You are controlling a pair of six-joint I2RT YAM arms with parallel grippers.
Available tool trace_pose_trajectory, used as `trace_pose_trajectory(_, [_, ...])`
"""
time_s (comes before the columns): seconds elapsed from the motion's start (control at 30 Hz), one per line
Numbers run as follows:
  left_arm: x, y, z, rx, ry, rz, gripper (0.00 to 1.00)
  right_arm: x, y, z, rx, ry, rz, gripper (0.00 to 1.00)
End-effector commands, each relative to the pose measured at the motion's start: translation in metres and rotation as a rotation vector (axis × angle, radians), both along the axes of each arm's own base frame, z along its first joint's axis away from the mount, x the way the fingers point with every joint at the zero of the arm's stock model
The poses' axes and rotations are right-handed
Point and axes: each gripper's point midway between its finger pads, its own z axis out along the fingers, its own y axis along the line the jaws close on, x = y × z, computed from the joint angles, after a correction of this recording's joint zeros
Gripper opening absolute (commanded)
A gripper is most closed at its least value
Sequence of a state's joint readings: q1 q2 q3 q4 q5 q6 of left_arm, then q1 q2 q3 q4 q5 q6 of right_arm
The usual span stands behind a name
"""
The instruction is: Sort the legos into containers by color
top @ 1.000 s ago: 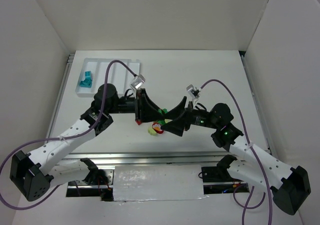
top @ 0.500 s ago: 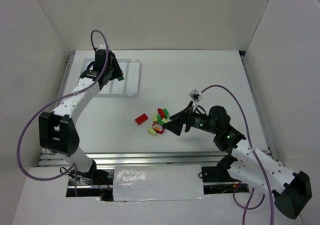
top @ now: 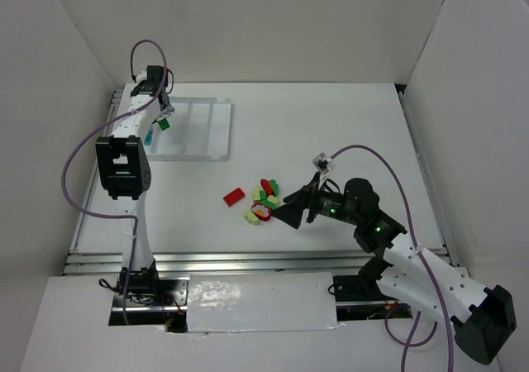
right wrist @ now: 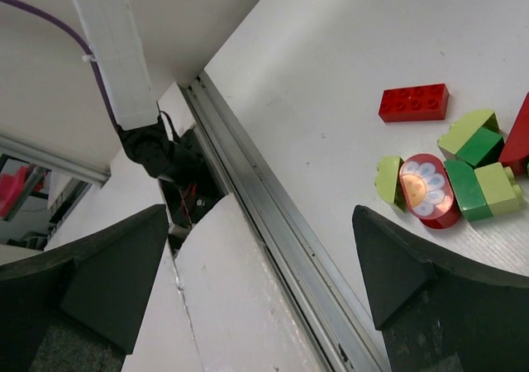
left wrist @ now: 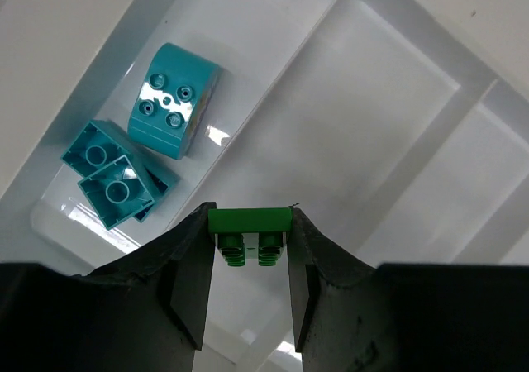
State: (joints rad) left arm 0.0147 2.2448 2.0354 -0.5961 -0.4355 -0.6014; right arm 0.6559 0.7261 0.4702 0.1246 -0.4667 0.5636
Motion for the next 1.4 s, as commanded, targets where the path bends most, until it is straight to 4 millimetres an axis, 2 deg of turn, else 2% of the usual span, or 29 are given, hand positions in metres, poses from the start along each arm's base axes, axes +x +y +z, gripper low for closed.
trace_pose_trajectory(0.0, [-0.001, 0.002, -0.008, -0.010, 0.037, -0.041, 0.26, 0.002, 0.001, 0.005, 0.001, -0.034, 0.004, 1.00])
trace_pose_trajectory(0.1, [0.001, -0.003, -0.008, -0.024, 0.015, -0.074, 0.52, 0.003, 0.003, 0.004, 0.002, -0.033, 0.004, 1.00])
trace_pose_trajectory(0.2, [0.002, -0.007, -0.011, -0.041, 0.014, -0.097, 0.71, 0.004, 0.004, 0.004, 0.005, -0.024, 0.009, 1.00])
trace_pose_trajectory(0.27, [0.000, -0.007, -0.012, -0.046, 0.020, -0.097, 0.78, 0.005, 0.006, 0.003, 0.007, -0.013, 0.010, 1.00])
trace_pose_trajectory(0.3, [0.000, -0.009, -0.008, -0.048, 0.012, -0.102, 0.91, 0.007, 0.007, 0.001, 0.005, -0.005, 0.006, 1.00])
trace_pose_trajectory(0.37, [-0.004, -0.010, -0.004, -0.058, 0.005, -0.090, 0.98, 0.012, 0.008, -0.003, -0.004, 0.026, -0.011, 1.00])
trace_pose_trajectory(0.43, [-0.013, -0.010, 0.011, -0.066, -0.009, -0.080, 0.99, 0.027, 0.006, -0.010, -0.026, 0.083, -0.098, 1.00])
trace_pose_trajectory(0.47, [-0.017, -0.011, 0.019, -0.081, -0.025, -0.062, 1.00, 0.037, 0.005, -0.022, -0.060, 0.128, -0.143, 1.00])
trace_pose_trajectory(0.5, [-0.022, -0.012, 0.046, -0.085, -0.077, -0.053, 0.99, 0.052, -0.001, -0.030, -0.106, 0.165, -0.235, 1.00])
trace_pose_trajectory(0.53, [-0.028, -0.014, 0.056, -0.088, -0.096, -0.048, 1.00, 0.058, -0.003, -0.035, -0.131, 0.197, -0.277, 1.00])
trace_pose_trajectory(0.57, [-0.038, -0.018, 0.059, -0.098, -0.098, -0.036, 1.00, 0.066, -0.005, -0.053, -0.184, 0.246, -0.319, 0.99])
trace_pose_trajectory(0.6, [-0.048, -0.022, 0.096, -0.102, -0.170, -0.039, 1.00, 0.075, -0.012, -0.060, -0.233, 0.274, -0.388, 1.00])
trace_pose_trajectory(0.63, [-0.055, -0.025, 0.108, -0.112, -0.204, -0.047, 1.00, 0.078, -0.012, -0.065, -0.258, 0.291, -0.403, 0.99])
trace_pose_trajectory(0.7, [-0.085, -0.054, 0.140, -0.148, -0.287, -0.127, 1.00, 0.083, -0.010, -0.080, -0.330, 0.320, -0.419, 0.97])
trace_pose_trajectory(0.73, [-0.095, -0.063, 0.147, -0.161, -0.311, -0.155, 1.00, 0.087, -0.012, -0.083, -0.359, 0.315, -0.438, 0.96])
trace_pose_trajectory(0.77, [-0.108, -0.085, 0.139, -0.168, -0.314, -0.213, 0.99, 0.091, -0.013, -0.093, -0.399, 0.326, -0.458, 0.95])
trace_pose_trajectory(0.8, [-0.126, -0.098, 0.167, -0.180, -0.383, -0.266, 1.00, 0.095, -0.012, -0.093, -0.413, 0.326, -0.468, 0.94])
trace_pose_trajectory(0.83, [-0.142, -0.109, 0.150, -0.186, -0.350, -0.297, 1.00, 0.098, -0.014, -0.096, -0.434, 0.328, -0.486, 0.93])
trace_pose_trajectory(0.87, [-0.161, -0.133, 0.168, -0.197, -0.395, -0.372, 1.00, 0.100, -0.014, -0.107, -0.477, 0.348, -0.497, 0.93])
trace_pose_trajectory(0.9, [-0.172, -0.144, 0.167, -0.207, -0.401, -0.416, 1.00, 0.107, -0.012, -0.103, -0.481, 0.343, -0.515, 0.92])
trace_pose_trajectory(0.93, [-0.186, -0.155, 0.148, -0.214, -0.360, -0.453, 0.99, 0.112, -0.012, -0.104, -0.496, 0.340, -0.533, 0.91])
trace_pose_trajectory(0.97, [-0.202, -0.171, 0.154, -0.228, -0.381, -0.514, 1.00, 0.113, -0.013, -0.115, -0.536, 0.357, -0.536, 0.90])
trace_pose_trajectory(1.0, [-0.213, -0.181, 0.150, -0.247, -0.374, -0.564, 1.00, 0.120, -0.009, -0.111, -0.541, 0.344, -0.544, 0.85])
trace_pose_trajectory(1.03, [-0.229, -0.190, 0.140, -0.253, -0.354, -0.614, 0.99, 0.123, -0.009, -0.119, -0.570, 0.351, -0.548, 0.82])
trace_pose_trajectory(1.07, [-0.237, -0.195, 0.136, -0.261, -0.345, -0.644, 0.99, 0.126, -0.010, -0.121, -0.585, 0.349, -0.553, 0.79])
trace_pose_trajectory(1.1, [-0.247, -0.198, 0.130, -0.268, -0.321, -0.665, 0.99, 0.131, -0.009, -0.119, -0.589, 0.342, -0.563, 0.68])
trace_pose_trajectory(1.13, [-0.259, -0.206, 0.119, -0.281, -0.289, -0.717, 0.99, 0.133, -0.010, -0.125, -0.612, 0.342, -0.566, 0.65])
trace_pose_trajectory(1.17, [-0.271, -0.208, 0.121, -0.292, -0.293, -0.748, 1.00, 0.136, -0.010, -0.125, -0.614, 0.335, -0.570, 0.61])
trace_pose_trajectory(1.37, [-0.318, -0.208, 0.109, -0.301, -0.259, -0.889, 1.00, 0.145, 0.005, -0.137, -0.650, 0.316, -0.497, 0.61])
